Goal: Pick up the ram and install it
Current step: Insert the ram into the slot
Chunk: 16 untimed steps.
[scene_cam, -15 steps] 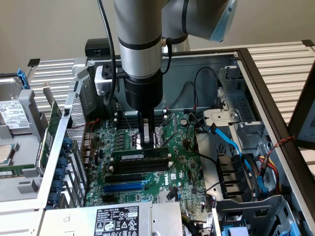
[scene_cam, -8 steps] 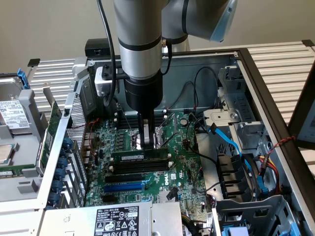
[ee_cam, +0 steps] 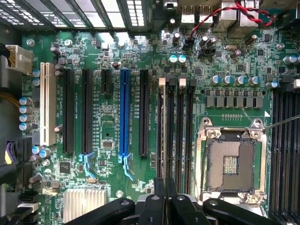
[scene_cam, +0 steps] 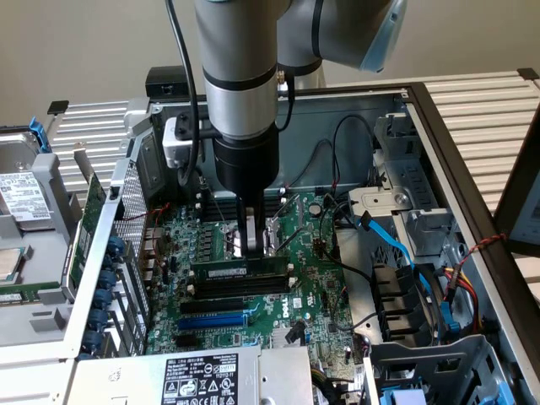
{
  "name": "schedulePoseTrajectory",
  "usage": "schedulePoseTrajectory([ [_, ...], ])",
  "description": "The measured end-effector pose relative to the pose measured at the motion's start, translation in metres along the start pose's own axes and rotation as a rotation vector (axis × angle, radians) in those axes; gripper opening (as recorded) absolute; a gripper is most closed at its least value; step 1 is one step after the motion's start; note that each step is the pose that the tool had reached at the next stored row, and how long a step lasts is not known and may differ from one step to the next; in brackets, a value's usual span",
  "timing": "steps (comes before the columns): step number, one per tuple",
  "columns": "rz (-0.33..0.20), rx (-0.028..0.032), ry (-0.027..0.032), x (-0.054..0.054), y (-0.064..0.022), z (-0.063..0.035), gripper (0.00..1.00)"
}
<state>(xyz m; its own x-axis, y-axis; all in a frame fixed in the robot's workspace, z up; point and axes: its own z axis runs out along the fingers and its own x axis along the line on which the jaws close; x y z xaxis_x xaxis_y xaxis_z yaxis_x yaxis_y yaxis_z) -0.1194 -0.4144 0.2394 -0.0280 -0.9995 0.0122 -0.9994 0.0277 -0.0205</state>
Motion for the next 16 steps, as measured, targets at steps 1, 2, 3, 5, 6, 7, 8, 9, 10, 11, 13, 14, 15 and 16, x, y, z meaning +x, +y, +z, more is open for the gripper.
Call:
schedulePoseTrajectory([
  [1,0.000,0.0000,0.0002,0.0000,0.0001,0.0004,0.13],
  [2,0.000,0.0000,0.0004,0.0000,0.0002,0.0008,0.13],
  [3,0.000,-0.0001,0.0006,0.0001,0.0002,0.0010,0.13],
  [5,0.000,-0.0001,0.0006,0.0002,0.0003,0.0013,0.13],
  [6,0.000,0.0000,0.0007,0.0002,0.0003,0.0015,0.13],
  [7,0.000,0.0000,0.0009,0.0003,0.0003,0.0016,0.13],
  [8,0.000,0.0001,0.0010,0.0003,0.0003,0.0019,0.13],
  [9,0.000,0.0003,0.0016,0.0002,0.0004,0.0024,0.13],
  [10,0.000,0.0001,0.0028,0.0003,0.0006,0.0027,0.13],
  [11,0.000,0.0001,0.0040,0.0003,0.0008,0.0029,0.13],
  [13,0.000,0.0004,0.0055,0.0003,0.0011,0.0034,0.13],
  [14,0.000,0.0005,0.0061,0.0003,0.0011,0.0036,0.13],
  [15,0.000,0.0007,0.0063,0.0003,0.0011,0.0038,0.13],
  [16,0.000,0.0010,0.0066,0.0003,0.0012,0.0040,0.13],
])
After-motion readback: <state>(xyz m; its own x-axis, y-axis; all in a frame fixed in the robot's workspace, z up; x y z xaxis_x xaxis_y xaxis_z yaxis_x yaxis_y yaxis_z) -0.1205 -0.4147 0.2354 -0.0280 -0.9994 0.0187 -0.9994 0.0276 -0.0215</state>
